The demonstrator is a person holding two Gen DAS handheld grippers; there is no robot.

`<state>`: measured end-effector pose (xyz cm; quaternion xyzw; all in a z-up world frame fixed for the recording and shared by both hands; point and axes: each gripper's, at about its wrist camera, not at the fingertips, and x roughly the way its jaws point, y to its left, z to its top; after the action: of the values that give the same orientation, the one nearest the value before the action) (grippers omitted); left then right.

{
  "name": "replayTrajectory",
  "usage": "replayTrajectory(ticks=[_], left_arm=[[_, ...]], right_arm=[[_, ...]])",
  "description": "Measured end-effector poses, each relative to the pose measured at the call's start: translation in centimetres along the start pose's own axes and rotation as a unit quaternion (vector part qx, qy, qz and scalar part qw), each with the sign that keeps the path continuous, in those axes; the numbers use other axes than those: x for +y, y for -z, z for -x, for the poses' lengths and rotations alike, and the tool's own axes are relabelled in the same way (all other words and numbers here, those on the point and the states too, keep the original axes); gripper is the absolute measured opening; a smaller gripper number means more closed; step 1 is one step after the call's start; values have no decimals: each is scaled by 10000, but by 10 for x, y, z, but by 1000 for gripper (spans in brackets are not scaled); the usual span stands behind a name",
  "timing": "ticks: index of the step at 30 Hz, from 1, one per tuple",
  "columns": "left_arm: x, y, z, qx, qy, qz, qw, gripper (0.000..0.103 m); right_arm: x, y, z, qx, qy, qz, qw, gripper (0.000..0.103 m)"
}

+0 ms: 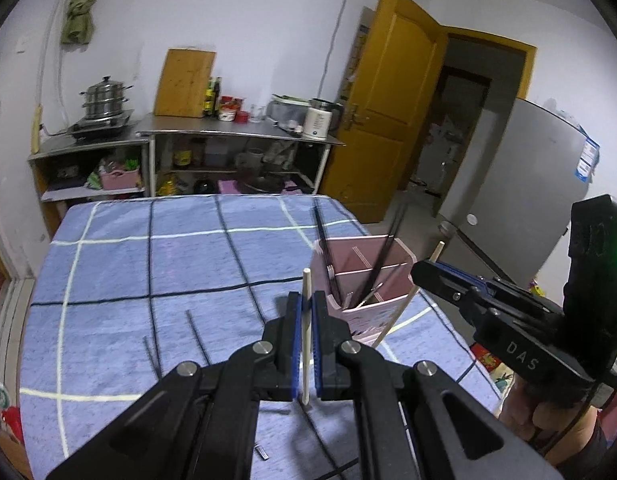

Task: Organize utensils
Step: 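Lift both wooden chopsticks upright and carry them over the pink basket, then lower both wooden chopsticks into the basket and open both tools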

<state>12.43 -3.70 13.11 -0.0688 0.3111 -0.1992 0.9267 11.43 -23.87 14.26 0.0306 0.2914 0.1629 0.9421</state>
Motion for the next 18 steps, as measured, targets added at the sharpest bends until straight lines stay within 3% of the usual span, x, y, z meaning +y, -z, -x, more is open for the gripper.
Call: replayTrajectory(ticks=[18], left_arm=[[-53,-80,-16,-462,463,-328,9973,5]], right_arm=[[-49,-55,31,-788,379,-272,9958,6]])
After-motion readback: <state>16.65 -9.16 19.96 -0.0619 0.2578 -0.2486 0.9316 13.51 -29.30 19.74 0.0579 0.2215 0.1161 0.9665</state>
